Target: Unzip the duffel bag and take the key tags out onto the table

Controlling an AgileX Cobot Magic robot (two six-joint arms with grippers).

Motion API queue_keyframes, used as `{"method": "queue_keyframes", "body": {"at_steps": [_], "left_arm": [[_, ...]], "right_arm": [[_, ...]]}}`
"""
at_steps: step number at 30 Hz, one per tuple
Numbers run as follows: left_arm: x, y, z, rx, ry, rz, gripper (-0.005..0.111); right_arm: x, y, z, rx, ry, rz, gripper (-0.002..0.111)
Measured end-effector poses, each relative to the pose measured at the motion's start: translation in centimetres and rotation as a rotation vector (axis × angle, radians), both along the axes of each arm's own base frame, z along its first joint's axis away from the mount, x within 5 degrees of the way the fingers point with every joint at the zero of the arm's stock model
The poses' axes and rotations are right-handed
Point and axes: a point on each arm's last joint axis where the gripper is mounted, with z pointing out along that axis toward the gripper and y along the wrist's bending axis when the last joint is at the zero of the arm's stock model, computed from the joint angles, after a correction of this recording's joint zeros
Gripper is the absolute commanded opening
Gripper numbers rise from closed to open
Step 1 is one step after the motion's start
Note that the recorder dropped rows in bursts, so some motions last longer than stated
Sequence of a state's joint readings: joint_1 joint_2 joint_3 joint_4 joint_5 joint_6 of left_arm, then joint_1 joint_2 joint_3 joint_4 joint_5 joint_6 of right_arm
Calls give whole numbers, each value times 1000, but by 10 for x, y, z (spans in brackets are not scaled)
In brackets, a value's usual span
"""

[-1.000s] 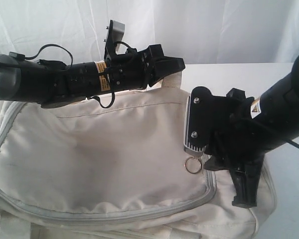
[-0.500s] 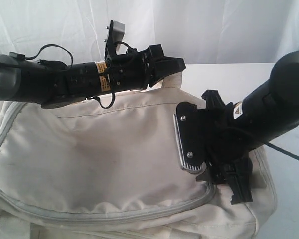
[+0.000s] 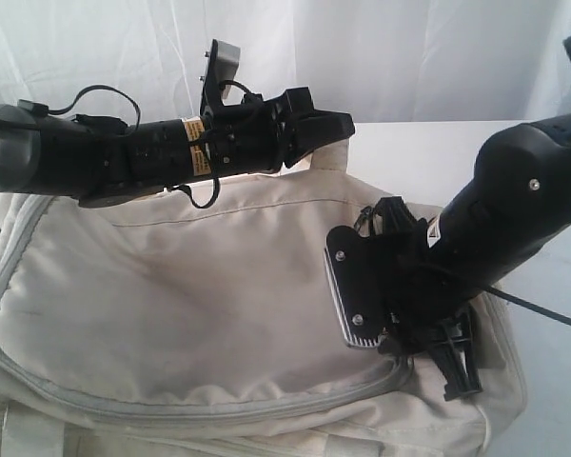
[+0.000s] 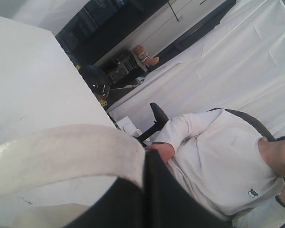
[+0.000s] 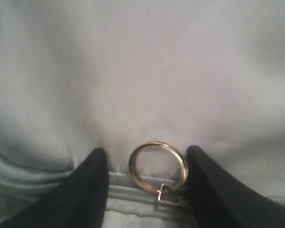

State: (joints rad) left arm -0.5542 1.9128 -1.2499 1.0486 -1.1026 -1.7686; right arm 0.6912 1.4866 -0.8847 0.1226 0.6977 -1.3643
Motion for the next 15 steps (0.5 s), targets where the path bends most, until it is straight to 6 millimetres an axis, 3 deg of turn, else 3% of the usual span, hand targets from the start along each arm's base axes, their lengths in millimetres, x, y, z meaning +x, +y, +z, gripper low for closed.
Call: {"method": "queue_keyframes", "body": {"at_steps": [15], "left_arm": [[0, 0, 0, 0, 0, 0, 0]], "right_arm": [[0, -1, 0, -29, -11, 20, 13]]}}
